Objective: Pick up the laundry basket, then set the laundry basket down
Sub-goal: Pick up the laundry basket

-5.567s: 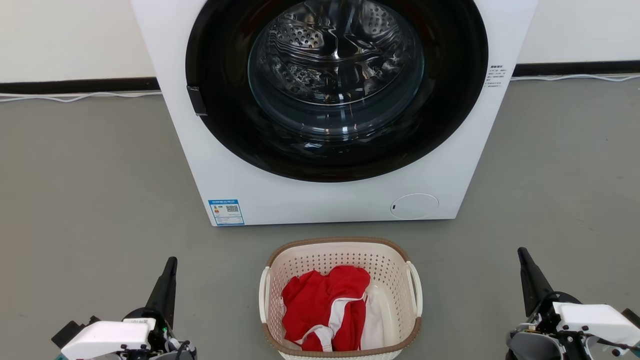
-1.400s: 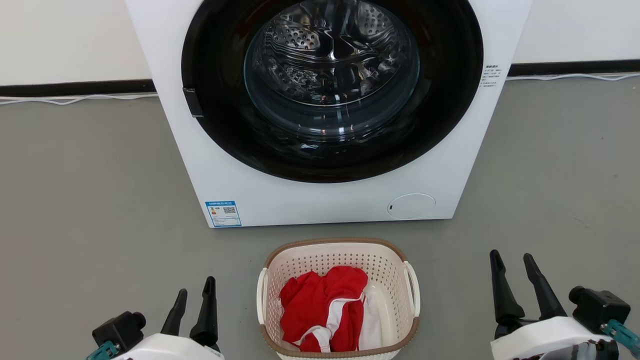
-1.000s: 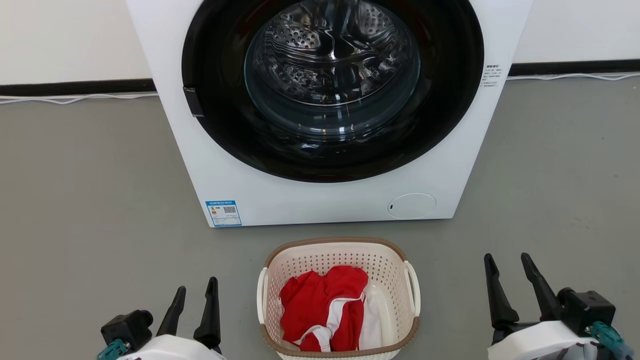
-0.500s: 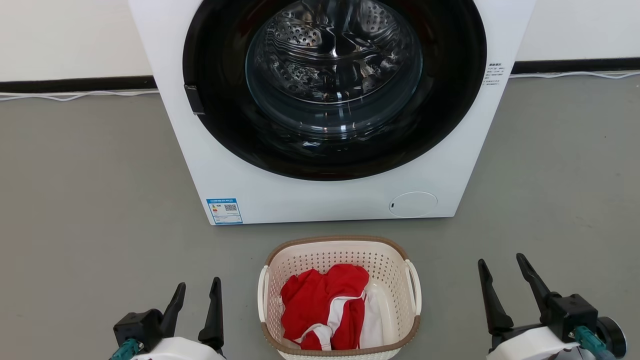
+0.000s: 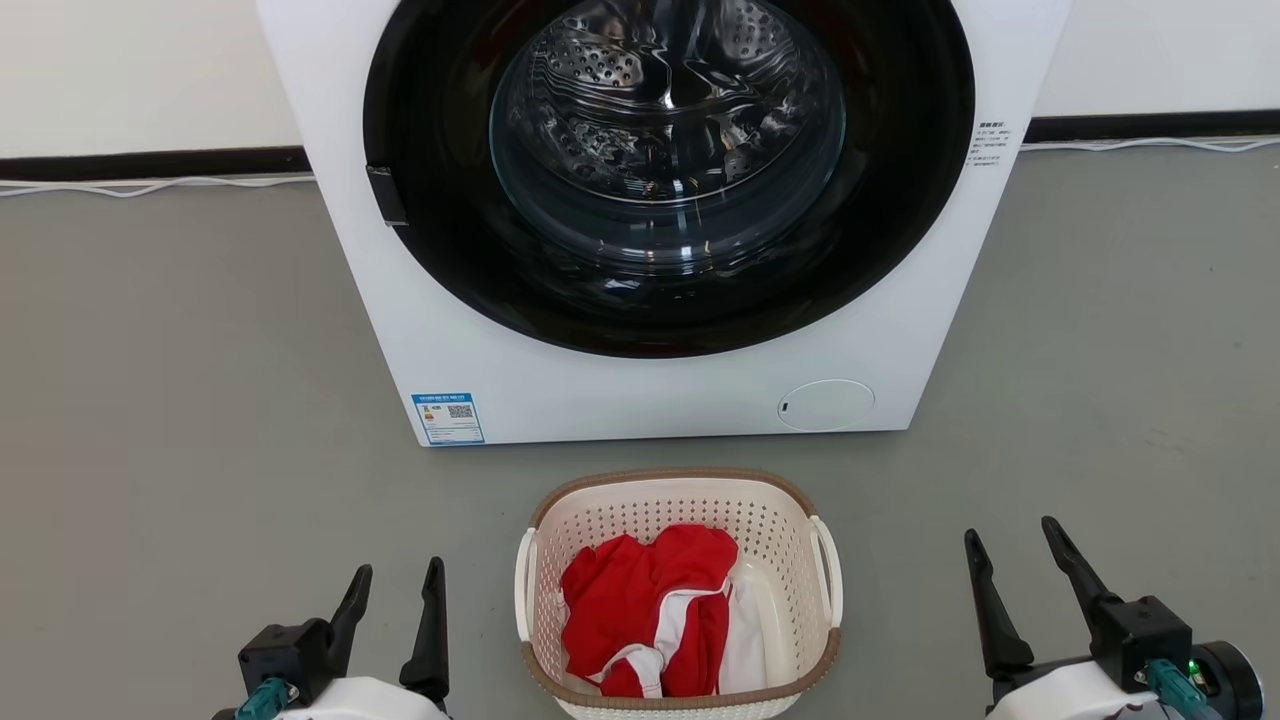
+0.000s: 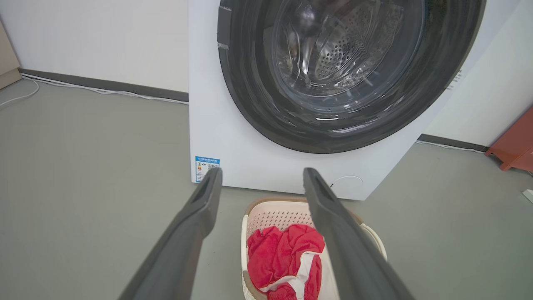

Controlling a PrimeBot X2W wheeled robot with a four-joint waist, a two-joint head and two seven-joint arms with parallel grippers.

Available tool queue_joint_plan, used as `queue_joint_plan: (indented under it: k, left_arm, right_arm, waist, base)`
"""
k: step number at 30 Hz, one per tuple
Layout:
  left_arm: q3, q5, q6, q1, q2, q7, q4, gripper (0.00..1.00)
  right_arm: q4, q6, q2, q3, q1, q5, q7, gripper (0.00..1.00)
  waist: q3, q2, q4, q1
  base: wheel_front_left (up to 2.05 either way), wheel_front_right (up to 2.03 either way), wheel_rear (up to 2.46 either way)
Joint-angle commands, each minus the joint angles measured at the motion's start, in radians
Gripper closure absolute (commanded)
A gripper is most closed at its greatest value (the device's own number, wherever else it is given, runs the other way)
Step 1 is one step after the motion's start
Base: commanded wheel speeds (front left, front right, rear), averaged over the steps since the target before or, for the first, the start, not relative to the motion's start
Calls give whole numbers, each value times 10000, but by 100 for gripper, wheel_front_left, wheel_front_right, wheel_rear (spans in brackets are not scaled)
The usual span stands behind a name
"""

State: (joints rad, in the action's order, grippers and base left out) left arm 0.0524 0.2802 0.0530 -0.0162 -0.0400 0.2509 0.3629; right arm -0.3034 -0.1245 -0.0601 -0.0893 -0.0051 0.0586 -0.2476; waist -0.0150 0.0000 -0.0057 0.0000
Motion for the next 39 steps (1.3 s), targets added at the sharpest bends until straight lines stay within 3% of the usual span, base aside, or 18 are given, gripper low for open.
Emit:
queue_joint_plan:
  k: [1,13,24,39]
  left_arm:
    - [-321,-65,-63,-529,-102,109,-175,0]
    - [-394,-103,-46,-738,-102,109,-182,0]
    - [-424,-487,101,-1997,-112,109,188,0]
    - [122,-744,149,-5476,-187,-648,3527,0]
  right_arm:
    - [163,-62,-65,206,-408,-43,-141,0]
    - [98,-62,-35,102,-642,6,-141,0]
    - [-899,-62,38,-52,-2095,217,-141,0]
    - [-3964,-62,-114,415,-5348,526,987,0]
  waist:
    - [3,0,-2,0]
    - [-398,0,-3,0]
    - [-2182,0,-9,0]
    - [-5036,0,194,0]
  base:
    - [0,0,0]
    - [0,0,0]
    - [0,0,0]
    - [0,0,0]
